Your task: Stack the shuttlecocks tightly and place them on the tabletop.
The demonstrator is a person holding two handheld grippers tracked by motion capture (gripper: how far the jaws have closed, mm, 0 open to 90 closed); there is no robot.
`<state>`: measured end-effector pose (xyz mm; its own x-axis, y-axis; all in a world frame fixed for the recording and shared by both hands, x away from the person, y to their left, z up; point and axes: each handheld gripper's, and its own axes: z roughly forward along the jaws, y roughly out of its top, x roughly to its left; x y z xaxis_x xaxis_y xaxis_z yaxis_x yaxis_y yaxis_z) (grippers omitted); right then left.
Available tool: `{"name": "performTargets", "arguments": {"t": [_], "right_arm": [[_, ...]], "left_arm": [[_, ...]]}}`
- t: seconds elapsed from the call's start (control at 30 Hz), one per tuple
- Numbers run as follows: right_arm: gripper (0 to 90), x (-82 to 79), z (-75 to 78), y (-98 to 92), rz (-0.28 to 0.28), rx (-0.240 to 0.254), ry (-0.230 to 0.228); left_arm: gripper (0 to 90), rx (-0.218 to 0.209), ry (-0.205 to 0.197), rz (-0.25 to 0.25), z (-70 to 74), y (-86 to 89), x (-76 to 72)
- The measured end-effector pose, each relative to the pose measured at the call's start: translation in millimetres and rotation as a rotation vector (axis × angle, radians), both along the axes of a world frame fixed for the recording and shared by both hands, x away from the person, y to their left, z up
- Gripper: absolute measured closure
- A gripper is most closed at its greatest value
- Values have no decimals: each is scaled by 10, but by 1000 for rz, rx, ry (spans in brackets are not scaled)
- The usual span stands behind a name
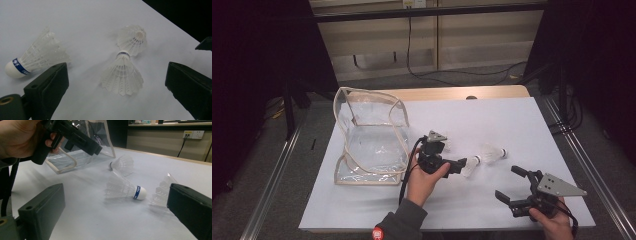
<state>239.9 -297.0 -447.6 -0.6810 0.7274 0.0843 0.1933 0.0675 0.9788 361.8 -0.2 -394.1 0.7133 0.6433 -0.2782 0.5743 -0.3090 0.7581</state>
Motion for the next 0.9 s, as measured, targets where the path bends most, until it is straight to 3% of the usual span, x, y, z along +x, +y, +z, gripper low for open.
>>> {"name": "performTargets", "arguments": {"t": [0.9], "right_arm": [[12,-1,-2,2,-1,-1,5]], "left_arm": [[44,-14,4,-101,-75,204,-350]]}}
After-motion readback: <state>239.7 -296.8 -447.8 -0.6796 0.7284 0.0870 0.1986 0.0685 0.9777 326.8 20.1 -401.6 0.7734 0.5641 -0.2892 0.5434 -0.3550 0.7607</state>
